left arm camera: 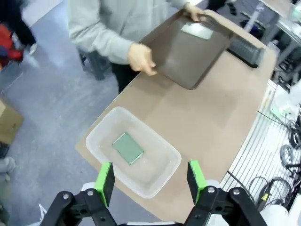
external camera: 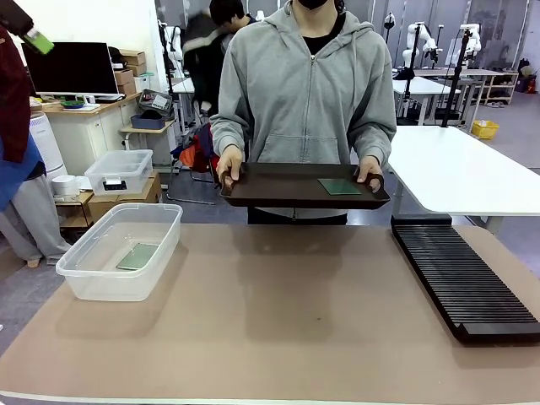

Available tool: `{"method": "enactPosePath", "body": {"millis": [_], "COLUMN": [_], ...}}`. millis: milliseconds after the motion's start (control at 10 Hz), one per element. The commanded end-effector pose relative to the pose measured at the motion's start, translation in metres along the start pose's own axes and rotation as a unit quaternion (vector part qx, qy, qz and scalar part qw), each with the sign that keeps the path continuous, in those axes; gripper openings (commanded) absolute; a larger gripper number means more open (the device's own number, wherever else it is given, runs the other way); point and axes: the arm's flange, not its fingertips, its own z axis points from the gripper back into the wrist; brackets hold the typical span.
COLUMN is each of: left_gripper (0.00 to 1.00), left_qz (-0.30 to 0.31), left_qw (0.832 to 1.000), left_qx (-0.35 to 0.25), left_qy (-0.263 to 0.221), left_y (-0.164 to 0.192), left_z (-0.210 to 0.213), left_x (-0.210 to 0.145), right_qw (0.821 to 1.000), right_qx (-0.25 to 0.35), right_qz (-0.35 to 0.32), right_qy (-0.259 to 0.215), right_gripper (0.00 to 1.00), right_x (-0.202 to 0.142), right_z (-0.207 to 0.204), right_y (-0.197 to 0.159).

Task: Sort PCBs into racks and boxes based on the side picked up.
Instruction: Pick up the Blank PCB handed by the Human.

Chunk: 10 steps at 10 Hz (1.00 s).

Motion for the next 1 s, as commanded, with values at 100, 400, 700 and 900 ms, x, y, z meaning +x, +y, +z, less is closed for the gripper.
{"method": "enactPosePath", "body": {"millis": [100,400,700,900], "left_gripper": [0.83,0.83,0.83,0.83], "left_qz": [-0.083,-0.113,-0.111,-0.11], "left_qw": [0.989,0.985,0.984,0.984], "left_qx": [-0.088,-0.069,-0.057,-0.06], "left_qy": [-0.088,-0.112,-0.127,-0.126], "left_y": [0.013,0.013,0.011,0.008], "left_z": [0.003,-0.011,0.005,0.011], "left_x": [-0.006,-0.024,-0.033,-0.035], "right_qw": [1.0,1.0,1.0,1.0], "right_qx": [0.005,0.005,0.005,0.005], "right_qz": [0.007,0.007,0.007,0.007], "right_qy": [-0.008,-0.008,-0.008,-0.008], "right_gripper": [1.0,1.0,1.0,1.0], "right_x": [0.0,0.0,0.0,0.0], "right_z": [0.0,0.0,0.0,0.0], "right_y": [0.003,0.003,0.003,0.003]}}
